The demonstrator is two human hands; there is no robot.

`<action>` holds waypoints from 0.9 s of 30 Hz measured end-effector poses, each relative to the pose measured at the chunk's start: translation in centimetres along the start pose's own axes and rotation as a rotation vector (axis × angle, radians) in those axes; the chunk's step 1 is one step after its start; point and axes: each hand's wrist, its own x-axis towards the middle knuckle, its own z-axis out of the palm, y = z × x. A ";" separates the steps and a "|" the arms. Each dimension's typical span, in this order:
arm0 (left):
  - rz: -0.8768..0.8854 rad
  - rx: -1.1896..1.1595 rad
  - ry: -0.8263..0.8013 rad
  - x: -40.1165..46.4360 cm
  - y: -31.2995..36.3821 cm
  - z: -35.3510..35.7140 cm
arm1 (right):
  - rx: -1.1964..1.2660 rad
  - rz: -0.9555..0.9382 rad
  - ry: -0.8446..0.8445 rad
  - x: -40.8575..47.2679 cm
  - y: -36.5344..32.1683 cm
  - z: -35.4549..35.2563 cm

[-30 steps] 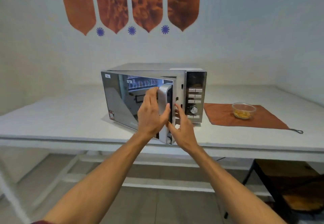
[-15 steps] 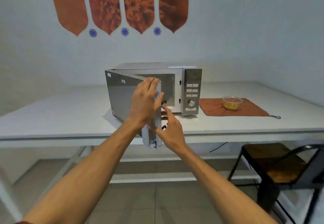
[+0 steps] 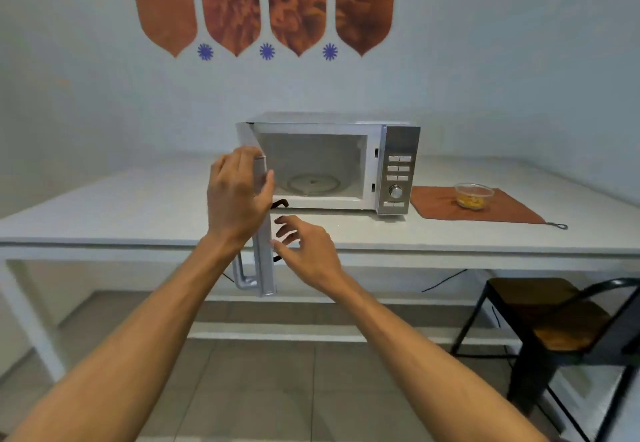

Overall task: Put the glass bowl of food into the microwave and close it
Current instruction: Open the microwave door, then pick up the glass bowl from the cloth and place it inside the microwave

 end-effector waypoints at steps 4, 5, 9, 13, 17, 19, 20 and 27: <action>-0.020 0.019 -0.006 -0.2 -0.9 -0.7 | -0.034 -0.025 0.000 0.2 -0.1 -0.5; -0.020 0.030 -0.003 -0.2 -1.0 -0.8 | -0.045 -0.031 0.007 0.3 0.1 -0.8; 0.003 0.122 0.034 -0.2 -0.8 -1.0 | -0.112 -0.044 0.023 0.1 1.3 -2.2; 0.037 0.240 0.034 -0.1 -0.6 -0.8 | -0.195 -0.051 0.051 -0.2 2.9 -4.2; -0.009 0.298 0.016 -0.5 0.1 -0.2 | -0.281 -0.013 0.093 -0.6 4.5 -6.7; -0.001 0.352 -0.013 -0.8 0.5 0.3 | -0.321 0.009 0.111 -0.9 5.3 -7.9; 0.024 0.386 -0.024 -0.9 0.8 0.5 | -0.342 0.015 0.123 -1.0 5.6 -8.4; 0.184 0.287 -0.092 -2.5 5.6 5.5 | -0.509 0.054 0.191 -2.4 9.2 -13.0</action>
